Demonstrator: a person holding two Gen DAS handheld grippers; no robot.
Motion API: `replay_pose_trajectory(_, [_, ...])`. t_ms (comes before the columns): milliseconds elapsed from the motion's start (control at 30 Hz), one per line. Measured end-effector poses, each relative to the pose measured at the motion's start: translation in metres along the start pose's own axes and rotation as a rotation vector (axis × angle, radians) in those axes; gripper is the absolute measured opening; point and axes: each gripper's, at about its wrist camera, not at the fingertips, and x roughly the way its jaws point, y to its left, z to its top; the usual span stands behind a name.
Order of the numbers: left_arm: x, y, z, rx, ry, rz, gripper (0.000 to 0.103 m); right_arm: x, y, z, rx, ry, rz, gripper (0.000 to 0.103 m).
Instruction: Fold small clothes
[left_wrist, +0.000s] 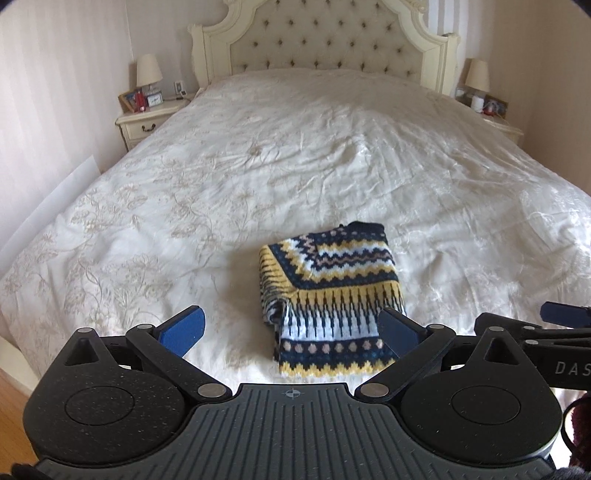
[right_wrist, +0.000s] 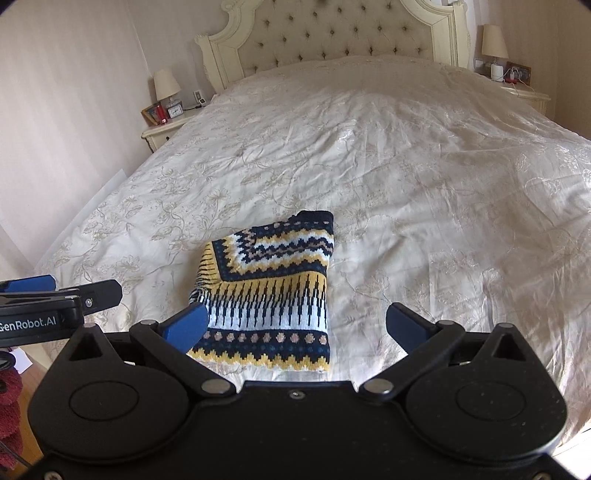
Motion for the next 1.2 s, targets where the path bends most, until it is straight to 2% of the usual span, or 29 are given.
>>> replay_pose_trajectory(300, [0.019,0.001,-0.016,-0.002,0.131,-0.015,0.101,0.005,-0.001,-0.010,0.016,0.053,-0.006,0.102])
replay_pose_trajectory(533, [0.029,-0.003,-0.021,-0.009,0.203,-0.012,0.101,0.008,-0.007,-0.015,0.039,0.089,-0.019,0.102])
replay_pose_trajectory(1200, [0.046,0.009,-0.022,-0.039,0.292,0.044,0.101,0.023,-0.008,-0.014,0.047,0.155,-0.048,0.102])
